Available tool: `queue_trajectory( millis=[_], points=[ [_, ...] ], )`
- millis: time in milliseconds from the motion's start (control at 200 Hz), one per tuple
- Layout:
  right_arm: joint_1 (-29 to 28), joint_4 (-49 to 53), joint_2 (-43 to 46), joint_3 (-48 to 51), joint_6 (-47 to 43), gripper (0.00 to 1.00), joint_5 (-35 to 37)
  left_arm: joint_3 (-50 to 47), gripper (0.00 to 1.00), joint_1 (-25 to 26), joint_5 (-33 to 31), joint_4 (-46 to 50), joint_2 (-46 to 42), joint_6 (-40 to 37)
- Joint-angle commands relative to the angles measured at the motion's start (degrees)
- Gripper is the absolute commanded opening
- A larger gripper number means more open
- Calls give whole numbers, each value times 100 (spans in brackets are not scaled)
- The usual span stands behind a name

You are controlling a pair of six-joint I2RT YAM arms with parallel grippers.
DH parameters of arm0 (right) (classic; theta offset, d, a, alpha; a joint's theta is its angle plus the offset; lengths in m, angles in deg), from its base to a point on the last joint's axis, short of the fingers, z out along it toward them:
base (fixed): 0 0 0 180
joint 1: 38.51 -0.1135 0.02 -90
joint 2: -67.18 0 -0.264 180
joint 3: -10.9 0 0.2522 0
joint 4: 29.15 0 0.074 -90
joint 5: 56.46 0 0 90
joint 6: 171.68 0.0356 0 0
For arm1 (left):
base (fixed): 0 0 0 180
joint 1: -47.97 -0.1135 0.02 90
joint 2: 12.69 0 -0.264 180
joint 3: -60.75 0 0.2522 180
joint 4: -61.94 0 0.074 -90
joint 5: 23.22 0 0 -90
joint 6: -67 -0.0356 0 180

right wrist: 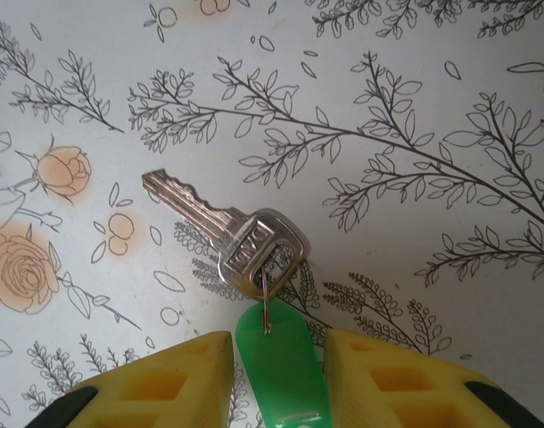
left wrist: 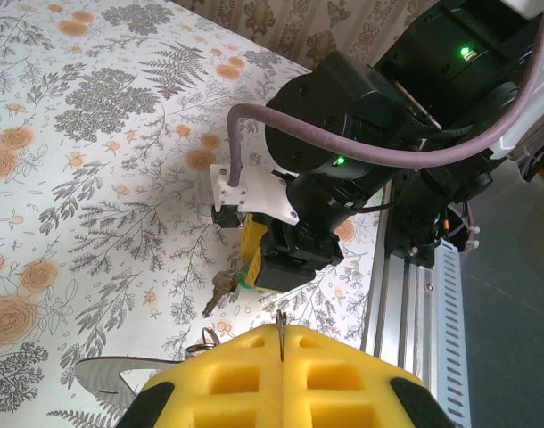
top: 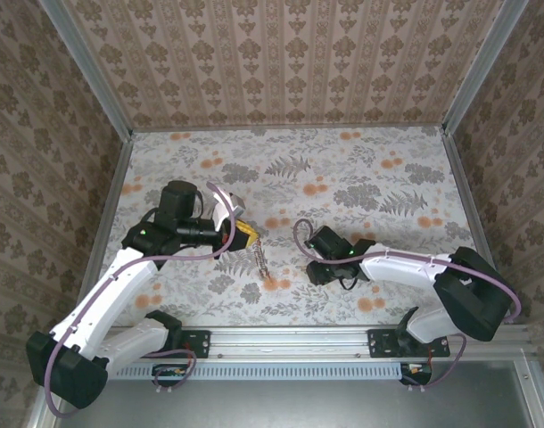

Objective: Put the keys on the keyring

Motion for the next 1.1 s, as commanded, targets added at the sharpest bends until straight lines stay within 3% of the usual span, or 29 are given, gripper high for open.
queue_trajectory(
  millis=[0, 710, 940, 1015, 1095],
  points=[
    [33, -527, 97, 182, 165, 32, -108, -49, 0, -65, 230, -176, -77, 106],
    [33, -701, -130, 202, 49, 19, -73, -48, 0, -65, 243, -177, -128, 117],
    [34, -308, -117, -45, 9, 7, -12, -40, 0, -61, 246, -186, -195, 123],
    [24, 27, 9, -171, 6, 0, 17, -44, 0, -73, 247, -198, -224, 123],
    [-9, 700, 184, -450, 43, 0, 65, -32, 0, -79, 264, -200, -237, 118]
  ],
)
